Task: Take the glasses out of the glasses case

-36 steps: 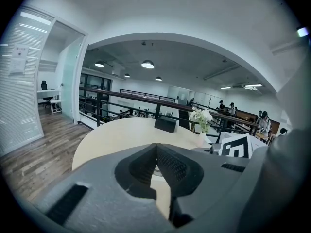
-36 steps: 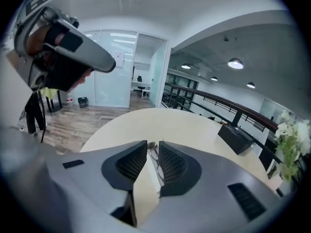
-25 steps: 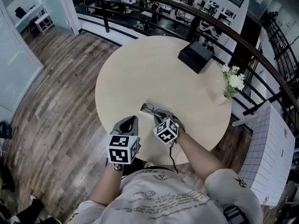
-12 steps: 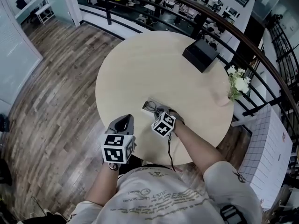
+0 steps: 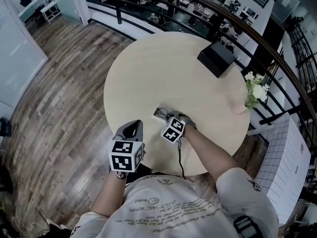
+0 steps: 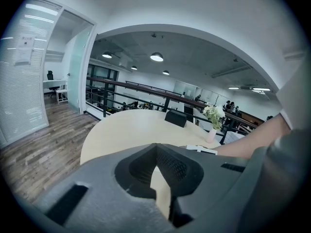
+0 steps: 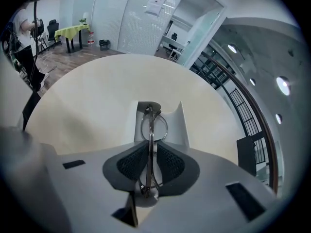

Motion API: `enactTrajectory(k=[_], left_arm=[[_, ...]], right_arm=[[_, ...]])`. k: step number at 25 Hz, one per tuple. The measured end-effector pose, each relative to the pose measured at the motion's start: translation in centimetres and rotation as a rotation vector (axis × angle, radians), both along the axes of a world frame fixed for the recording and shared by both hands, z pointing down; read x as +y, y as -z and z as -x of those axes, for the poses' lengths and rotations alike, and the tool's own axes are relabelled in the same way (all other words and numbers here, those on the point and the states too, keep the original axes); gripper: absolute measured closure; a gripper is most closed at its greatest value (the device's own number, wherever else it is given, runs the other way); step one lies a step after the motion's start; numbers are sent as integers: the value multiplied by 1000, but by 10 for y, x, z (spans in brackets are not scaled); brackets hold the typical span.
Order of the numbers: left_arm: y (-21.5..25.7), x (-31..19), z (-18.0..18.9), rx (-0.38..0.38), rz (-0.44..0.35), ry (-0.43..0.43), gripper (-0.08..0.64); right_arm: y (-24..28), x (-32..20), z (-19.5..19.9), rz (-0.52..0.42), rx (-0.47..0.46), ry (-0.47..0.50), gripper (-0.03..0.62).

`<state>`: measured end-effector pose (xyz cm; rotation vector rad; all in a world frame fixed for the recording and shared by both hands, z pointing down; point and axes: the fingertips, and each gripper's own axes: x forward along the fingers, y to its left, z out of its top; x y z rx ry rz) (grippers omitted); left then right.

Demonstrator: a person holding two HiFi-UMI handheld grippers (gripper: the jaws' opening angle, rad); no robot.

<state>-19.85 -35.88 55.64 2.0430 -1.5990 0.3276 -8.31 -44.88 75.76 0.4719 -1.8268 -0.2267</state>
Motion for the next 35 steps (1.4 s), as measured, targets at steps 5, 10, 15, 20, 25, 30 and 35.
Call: enactTrajectory(k=[5,10,15,20,25,30,35], left_arm=[[2,-2,-8,-14,-1,-25,548],[5,-2,-11,-19,-3,-33,548],[7,-2,-18,-16,-8,-41,548],[9,-5,-28,-15,-18,-53,548],[17,-8,-36,-15,-35,-67,548],[23,-13,-51,-16,-54,-91,548],[31,-18,-71,-18,-75,-126,548]], right_arm=[[4,-2,0,15,0,8,558],[10,-4,-2,30,-51,-37,560],[26,-1,1,17,-109,-55,561],[46,1,5,15,-186,-59,561],[85,3,11,-6,-334,-91,561],[138,2,4,-54,-523,-162,561],[196,9,-7,-99,-733,-246,561]])
